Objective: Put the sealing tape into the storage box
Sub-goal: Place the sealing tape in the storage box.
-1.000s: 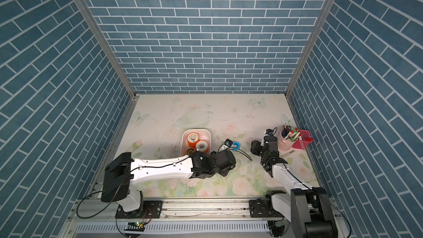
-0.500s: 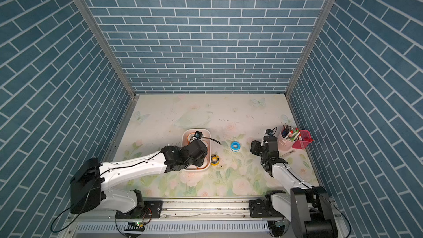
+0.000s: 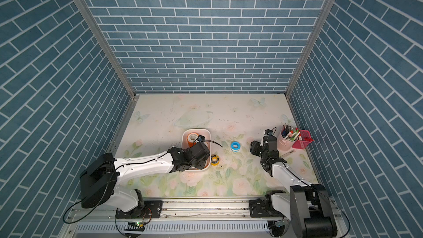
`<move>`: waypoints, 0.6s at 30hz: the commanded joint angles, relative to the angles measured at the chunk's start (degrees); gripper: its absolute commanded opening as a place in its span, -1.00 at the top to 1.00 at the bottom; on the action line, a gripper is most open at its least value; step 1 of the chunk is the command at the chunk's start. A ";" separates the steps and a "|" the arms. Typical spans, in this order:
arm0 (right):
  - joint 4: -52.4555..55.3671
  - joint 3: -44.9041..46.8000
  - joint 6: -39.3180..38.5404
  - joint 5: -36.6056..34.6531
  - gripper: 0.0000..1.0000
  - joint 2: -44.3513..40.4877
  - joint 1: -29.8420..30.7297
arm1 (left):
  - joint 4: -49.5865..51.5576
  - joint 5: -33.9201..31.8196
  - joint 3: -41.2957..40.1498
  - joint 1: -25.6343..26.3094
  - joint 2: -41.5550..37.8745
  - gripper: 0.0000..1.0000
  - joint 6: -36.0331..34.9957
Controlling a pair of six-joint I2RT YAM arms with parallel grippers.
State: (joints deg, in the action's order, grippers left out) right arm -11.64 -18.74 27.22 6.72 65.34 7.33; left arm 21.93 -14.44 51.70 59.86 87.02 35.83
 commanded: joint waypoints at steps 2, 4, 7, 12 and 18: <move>-0.72 -0.33 0.46 0.40 -0.13 0.16 -0.32 | -0.93 1.13 -1.16 -0.40 0.57 -0.20 0.20; -0.70 -0.33 0.46 0.40 -0.13 0.15 -0.35 | -0.75 1.38 -1.17 -0.35 0.94 -0.21 0.11; -0.66 -0.33 0.46 0.33 -0.13 0.19 -0.30 | -0.45 1.38 -1.18 -0.38 1.60 -0.22 0.27; -0.68 -0.33 0.46 0.39 -0.13 0.25 -0.30 | -0.21 1.29 -0.99 -0.38 2.10 -0.26 0.29; -0.74 -0.29 0.46 0.43 -0.13 0.31 -0.30 | -0.05 1.48 -0.65 -0.39 2.05 -0.44 0.29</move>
State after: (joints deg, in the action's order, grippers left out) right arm -11.64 -18.74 27.20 6.90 65.36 7.33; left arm 21.21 -12.78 51.07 59.86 88.75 35.88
